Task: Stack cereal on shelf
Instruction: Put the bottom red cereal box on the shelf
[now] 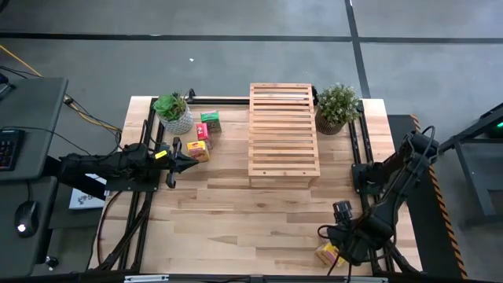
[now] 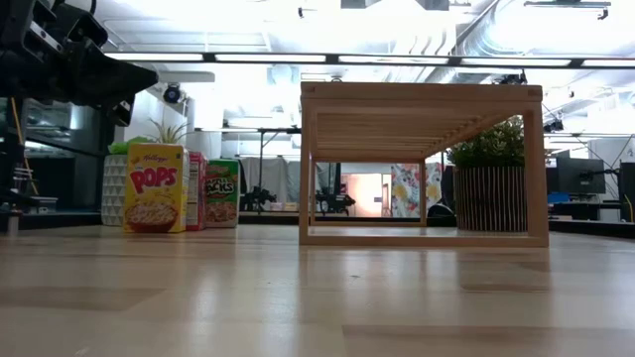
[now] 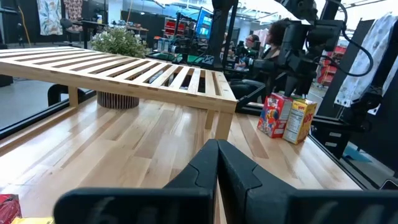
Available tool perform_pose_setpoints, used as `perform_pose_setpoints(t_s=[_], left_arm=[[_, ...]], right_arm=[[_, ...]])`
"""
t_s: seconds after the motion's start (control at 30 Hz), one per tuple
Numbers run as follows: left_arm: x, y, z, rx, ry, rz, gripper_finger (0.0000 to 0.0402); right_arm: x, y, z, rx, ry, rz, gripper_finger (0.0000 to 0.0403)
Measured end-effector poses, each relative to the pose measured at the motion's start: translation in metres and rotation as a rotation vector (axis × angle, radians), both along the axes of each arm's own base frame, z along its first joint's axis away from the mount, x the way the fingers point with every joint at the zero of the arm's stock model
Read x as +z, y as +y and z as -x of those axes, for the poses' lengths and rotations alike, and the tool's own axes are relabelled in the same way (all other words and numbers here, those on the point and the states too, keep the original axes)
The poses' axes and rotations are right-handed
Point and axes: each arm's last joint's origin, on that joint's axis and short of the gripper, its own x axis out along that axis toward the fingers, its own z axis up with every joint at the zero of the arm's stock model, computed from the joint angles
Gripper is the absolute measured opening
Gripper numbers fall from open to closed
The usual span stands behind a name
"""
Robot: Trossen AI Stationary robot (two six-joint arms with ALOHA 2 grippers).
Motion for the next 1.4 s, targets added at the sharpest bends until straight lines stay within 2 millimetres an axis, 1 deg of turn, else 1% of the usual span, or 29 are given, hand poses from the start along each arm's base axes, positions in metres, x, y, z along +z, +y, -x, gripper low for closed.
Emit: perform_pose_setpoints(t_s=[0.1, 0.5, 0.87, 0.97, 1.27, 1.4], left_arm=[[0.000, 0.000, 0.000, 0.000, 0.000, 0.000, 0.0001], [0.000, 0.000, 0.000, -0.001, 0.001, 0.000, 0.0001], [0.000, 0.000, 0.000, 0.000, 0.001, 0.000, 0.0001], [0.000, 0.000, 0.000, 0.000, 0.001, 0.000, 0.0001], [0.000, 0.000, 0.000, 0.000, 0.000, 0.000, 0.0001], [0.000, 0.000, 0.000, 0.000, 0.000, 0.000, 0.0001]], right_arm=[[-0.005, 0.001, 0.000, 0.010, 0.004, -0.024, 0.0275], [-0.022, 0.000, 0.000, 0.004, -0.016, -0.029, 0.0275], [-0.026, -0.002, 0.000, -0.006, -0.026, -0.013, 0.0271], [-0.026, -0.002, 0.000, -0.021, -0.036, -0.007, 0.0253], [-0.026, -0.002, 0.000, -0.026, -0.038, -0.008, 0.0170], [-0.018, -0.007, -0.001, -0.040, -0.032, -0.008, 0.0150]])
